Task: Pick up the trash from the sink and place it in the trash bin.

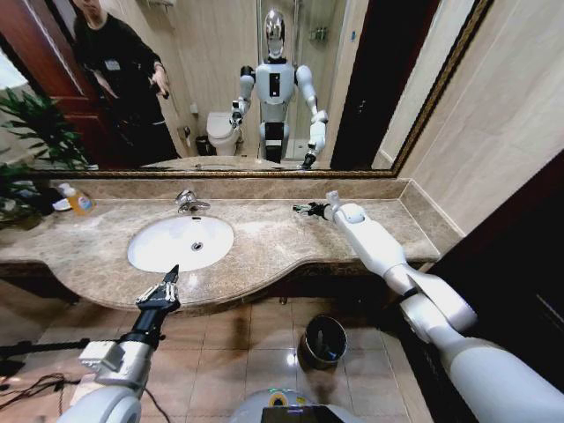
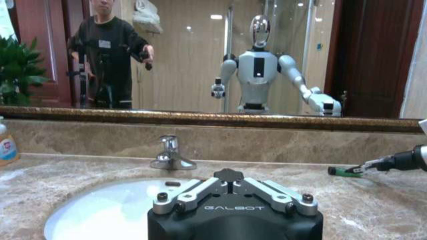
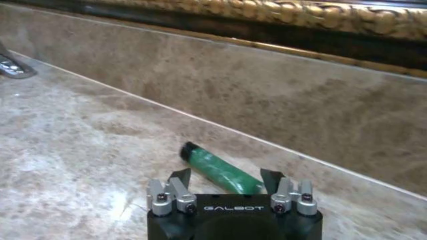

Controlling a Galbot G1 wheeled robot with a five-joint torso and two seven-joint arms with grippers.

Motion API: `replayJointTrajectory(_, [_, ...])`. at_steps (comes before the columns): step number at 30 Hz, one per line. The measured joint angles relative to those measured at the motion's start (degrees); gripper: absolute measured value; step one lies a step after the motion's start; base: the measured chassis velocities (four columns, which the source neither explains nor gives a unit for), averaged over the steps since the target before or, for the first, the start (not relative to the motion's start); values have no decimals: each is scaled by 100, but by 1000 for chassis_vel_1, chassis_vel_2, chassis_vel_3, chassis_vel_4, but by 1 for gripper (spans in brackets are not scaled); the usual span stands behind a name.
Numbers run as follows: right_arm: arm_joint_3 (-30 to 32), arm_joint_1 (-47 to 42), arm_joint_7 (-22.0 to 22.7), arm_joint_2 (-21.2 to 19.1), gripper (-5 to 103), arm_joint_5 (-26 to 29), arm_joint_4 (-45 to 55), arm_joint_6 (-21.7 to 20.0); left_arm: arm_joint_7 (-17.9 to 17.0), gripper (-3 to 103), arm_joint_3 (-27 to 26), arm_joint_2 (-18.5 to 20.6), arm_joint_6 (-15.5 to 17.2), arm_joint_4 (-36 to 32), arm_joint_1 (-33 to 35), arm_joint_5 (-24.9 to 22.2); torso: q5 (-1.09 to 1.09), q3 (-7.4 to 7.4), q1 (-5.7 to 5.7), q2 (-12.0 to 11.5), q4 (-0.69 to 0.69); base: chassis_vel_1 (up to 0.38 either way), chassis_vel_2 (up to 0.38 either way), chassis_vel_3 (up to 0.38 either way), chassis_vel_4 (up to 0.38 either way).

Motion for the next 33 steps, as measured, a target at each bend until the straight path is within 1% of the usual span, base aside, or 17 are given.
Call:
replayJointTrajectory(1, [20, 0, -4, -19, 69, -7, -22, 0, 0, 0, 0, 0, 0, 0, 0, 0, 0, 0, 0, 0, 0, 0, 0, 0, 0])
replayJointTrajectory(3, [33, -3, -16, -47, 68, -11, -32, 1, 0, 0, 0, 0, 0, 0, 0, 0, 0, 0, 0, 0, 1, 0, 0, 0, 0])
replayJointTrajectory(4, [45, -15, -19, -72, 64, -14, -35, 4, 0, 0, 0, 0, 0, 0, 0, 0, -1, 0, 0, 0, 1, 0, 0, 0, 0])
replayJointTrajectory(6, [56, -30, -20, -89, 63, -27, -44, 11, 0, 0, 0, 0, 0, 0, 0, 0, 0, 0, 0, 0, 0, 0, 0, 0, 0])
replayJointTrajectory(9, [83, -38, -30, -56, 62, -69, -106, 30, 0, 0, 0, 0, 0, 0, 0, 0, 0, 0, 0, 0, -1, 0, 0, 0, 0])
replayJointTrajectory(13, [98, -21, -78, 29, 63, -77, -162, 78, 0, 0, 0, 0, 0, 0, 0, 0, 0, 0, 0, 0, 1, 0, 0, 0, 0])
replayJointTrajectory(17, [112, -18, -94, 126, 64, 13, -187, 167, 0, 0, 0, 0, 0, 0, 0, 0, -1, 0, 0, 0, 0, 0, 0, 0, 0])
replayJointTrajectory(22, [136, 8, -41, 333, 64, 83, -392, 398, 0, 0, 0, 0, 0, 0, 0, 0, -1, 0, 0, 0, 1, 0, 0, 0, 0])
replayJointTrajectory(30, [179, 47, -18, 520, 64, 39, -548, 477, 0, 0, 0, 0, 0, 0, 0, 0, -1, 0, 0, 0, 1, 0, 0, 0, 0])
replayJointTrajectory(33, [179, 48, -18, 535, 64, -3, -581, 496, 0, 0, 0, 0, 0, 0, 0, 0, -1, 0, 0, 0, 1, 0, 0, 0, 0])
